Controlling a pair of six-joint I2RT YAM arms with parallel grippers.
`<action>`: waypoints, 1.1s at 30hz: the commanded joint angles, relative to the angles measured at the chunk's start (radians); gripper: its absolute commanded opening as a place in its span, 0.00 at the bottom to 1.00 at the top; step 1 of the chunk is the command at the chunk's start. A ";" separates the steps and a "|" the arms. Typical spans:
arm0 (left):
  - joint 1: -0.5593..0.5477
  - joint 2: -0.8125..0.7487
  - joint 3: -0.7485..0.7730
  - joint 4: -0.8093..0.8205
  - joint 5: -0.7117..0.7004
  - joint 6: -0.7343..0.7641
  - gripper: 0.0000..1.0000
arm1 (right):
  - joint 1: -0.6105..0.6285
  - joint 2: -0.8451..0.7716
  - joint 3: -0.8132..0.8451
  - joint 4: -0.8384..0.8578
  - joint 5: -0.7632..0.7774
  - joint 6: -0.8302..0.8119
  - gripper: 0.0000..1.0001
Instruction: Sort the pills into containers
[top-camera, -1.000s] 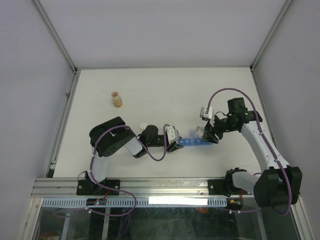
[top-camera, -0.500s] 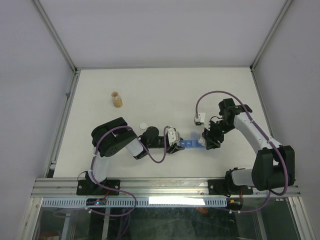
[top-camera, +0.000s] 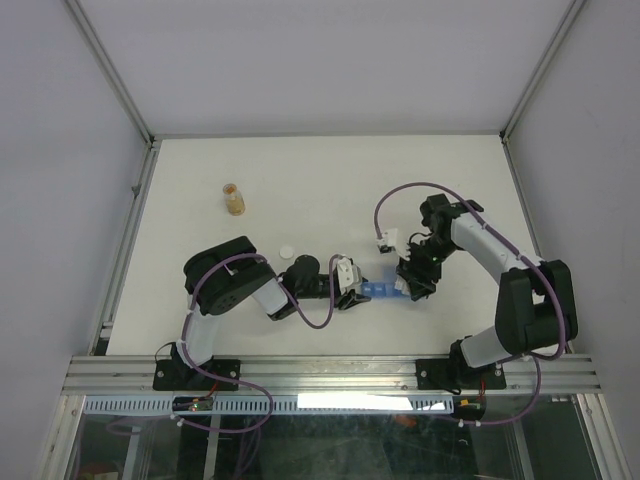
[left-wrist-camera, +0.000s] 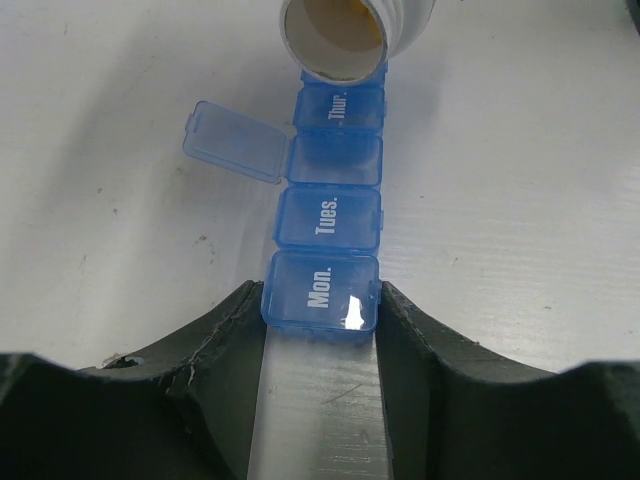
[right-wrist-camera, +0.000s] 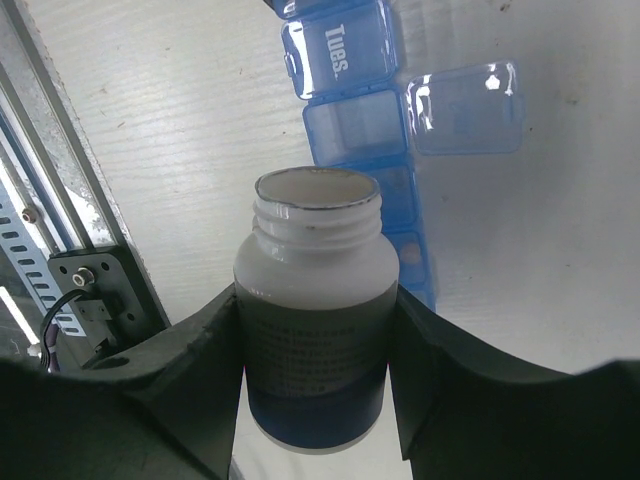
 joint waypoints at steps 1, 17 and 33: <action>-0.015 -0.029 -0.012 0.048 -0.002 -0.010 0.45 | 0.022 0.017 0.041 -0.014 0.026 0.024 0.00; -0.017 -0.047 -0.027 0.038 -0.007 0.011 0.42 | 0.074 0.092 0.077 -0.060 0.109 0.025 0.00; -0.020 -0.051 -0.026 0.030 -0.005 0.016 0.42 | 0.119 0.147 0.112 -0.078 0.140 0.062 0.00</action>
